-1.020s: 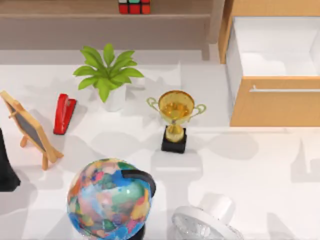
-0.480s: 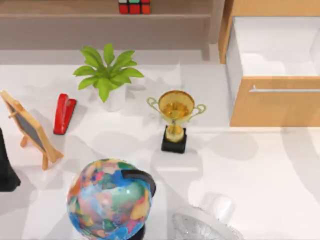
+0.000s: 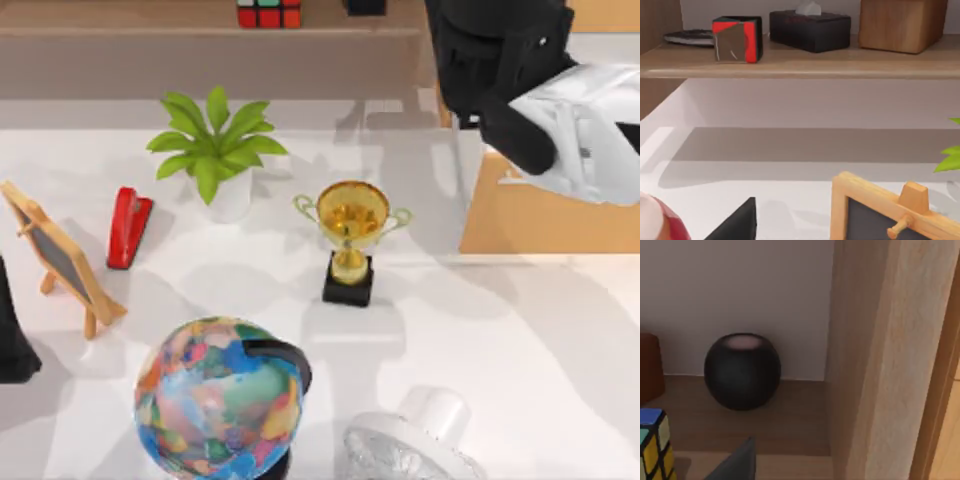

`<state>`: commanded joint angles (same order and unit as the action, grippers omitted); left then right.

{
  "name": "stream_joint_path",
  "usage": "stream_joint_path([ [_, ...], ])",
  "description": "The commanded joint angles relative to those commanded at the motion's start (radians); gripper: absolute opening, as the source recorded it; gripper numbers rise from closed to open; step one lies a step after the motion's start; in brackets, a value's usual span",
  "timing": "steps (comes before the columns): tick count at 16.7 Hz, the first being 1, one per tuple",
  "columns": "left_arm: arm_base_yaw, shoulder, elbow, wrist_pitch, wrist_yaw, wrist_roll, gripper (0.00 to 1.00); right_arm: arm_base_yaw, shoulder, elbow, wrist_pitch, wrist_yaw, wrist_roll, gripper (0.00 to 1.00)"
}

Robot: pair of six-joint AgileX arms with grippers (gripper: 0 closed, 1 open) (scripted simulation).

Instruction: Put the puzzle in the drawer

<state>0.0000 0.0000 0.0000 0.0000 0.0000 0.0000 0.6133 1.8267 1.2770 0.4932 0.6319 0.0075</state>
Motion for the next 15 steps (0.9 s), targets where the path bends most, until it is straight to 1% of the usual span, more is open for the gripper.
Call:
stream_joint_path([
  [4, 0.0, 0.0, 0.0, 0.0, 0.0, 0.0, 1.0, 0.115, 0.33, 0.245, 0.096, 0.117, 0.003, 1.0],
  [8, 0.0, 0.0, 0.0, 0.0, 0.0, 0.0, 1.0, 0.184, 0.547, 0.414, 0.166, 0.198, 0.006, 1.0],
  [11, 0.0, 0.0, 0.0, 0.0, 0.0, 0.0, 1.0, 0.204, 0.612, 0.468, 0.189, 0.223, 0.008, 1.0],
  [15, 0.0, 0.0, 0.0, 0.0, 0.0, 0.0, 1.0, 0.204, 0.612, 0.468, 0.189, 0.223, 0.008, 1.0],
])
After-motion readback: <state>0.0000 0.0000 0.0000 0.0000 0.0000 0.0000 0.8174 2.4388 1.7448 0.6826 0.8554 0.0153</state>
